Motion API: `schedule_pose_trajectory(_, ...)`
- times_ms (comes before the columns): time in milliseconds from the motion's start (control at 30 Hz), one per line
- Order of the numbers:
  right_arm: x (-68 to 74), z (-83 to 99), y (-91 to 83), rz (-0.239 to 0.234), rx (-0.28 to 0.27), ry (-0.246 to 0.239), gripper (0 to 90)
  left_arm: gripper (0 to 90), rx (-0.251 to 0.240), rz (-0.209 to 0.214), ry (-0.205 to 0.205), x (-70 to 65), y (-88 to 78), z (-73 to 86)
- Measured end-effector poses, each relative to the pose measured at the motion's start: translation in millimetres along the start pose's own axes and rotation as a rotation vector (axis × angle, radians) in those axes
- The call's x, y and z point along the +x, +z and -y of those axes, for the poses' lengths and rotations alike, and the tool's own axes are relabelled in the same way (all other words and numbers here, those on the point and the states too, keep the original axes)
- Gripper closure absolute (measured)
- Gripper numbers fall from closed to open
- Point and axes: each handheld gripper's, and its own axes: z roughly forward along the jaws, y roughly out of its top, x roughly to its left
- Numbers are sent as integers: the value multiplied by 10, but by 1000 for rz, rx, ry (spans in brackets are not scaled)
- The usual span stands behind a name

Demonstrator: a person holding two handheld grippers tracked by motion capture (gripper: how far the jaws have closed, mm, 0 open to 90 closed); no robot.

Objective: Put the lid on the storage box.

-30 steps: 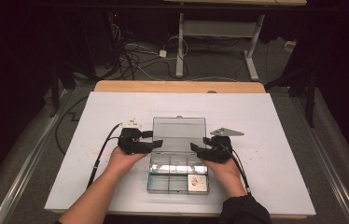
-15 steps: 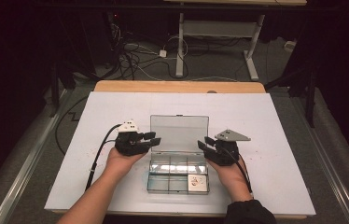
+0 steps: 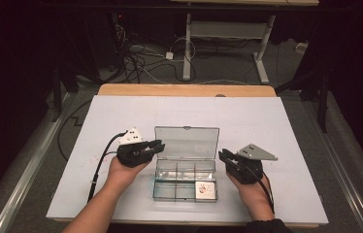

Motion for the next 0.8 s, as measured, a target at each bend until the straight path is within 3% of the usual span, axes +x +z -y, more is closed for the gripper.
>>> schedule_pose_trajectory(133,47,77,-109,-29,-22,-14,883,719,-7,-3,-3,-51,-32,27)
schedule_pose_trajectory(400,205,148,-106,-122,-2,-50,888,701,-10,-9,-8,-146,-107,79)
schedule_pose_trajectory(800,270,170,-111,-172,24,-54,888,675,25,3,-26,-205,-211,178)
